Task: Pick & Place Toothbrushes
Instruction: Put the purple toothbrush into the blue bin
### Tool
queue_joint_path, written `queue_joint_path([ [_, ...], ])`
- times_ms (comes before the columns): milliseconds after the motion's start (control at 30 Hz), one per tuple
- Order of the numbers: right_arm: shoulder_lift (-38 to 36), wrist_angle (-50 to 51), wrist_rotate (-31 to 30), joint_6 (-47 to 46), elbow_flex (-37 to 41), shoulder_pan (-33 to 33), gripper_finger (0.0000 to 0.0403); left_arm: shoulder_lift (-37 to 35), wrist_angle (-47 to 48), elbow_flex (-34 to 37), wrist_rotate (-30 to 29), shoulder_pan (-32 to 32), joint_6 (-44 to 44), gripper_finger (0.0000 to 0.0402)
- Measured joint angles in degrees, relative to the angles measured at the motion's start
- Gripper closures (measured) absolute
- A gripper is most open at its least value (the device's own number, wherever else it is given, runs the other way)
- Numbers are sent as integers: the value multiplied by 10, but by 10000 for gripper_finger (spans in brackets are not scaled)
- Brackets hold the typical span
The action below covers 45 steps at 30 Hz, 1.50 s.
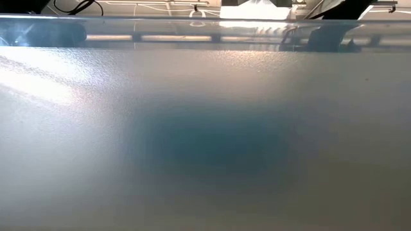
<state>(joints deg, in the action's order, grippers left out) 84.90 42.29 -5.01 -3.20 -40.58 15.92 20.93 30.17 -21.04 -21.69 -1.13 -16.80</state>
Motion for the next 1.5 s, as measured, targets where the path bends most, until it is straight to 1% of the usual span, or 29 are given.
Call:
queue_joint_path([
  [67,0,-5,8,0,0,0,338,0,0,0,0,0,0,396],
  [300,0,-12,10,-2,0,-1,380,0,0,0,0,0,0,396],
  [400,-1,-12,9,-16,0,0,394,0,0,0,0,0,0,396],
  [933,-1,-11,4,-129,-1,0,399,0,0,0,0,0,0,396],
  [1000,-1,-10,-5,-137,-6,-1,399,0,0,0,0,0,0,396],
  [1267,0,0,-33,-133,-49,0,401,0,0,0,0,0,0,396],
  [1500,0,42,-85,-131,-108,0,401,0,0,0,0,0,0,396],
])
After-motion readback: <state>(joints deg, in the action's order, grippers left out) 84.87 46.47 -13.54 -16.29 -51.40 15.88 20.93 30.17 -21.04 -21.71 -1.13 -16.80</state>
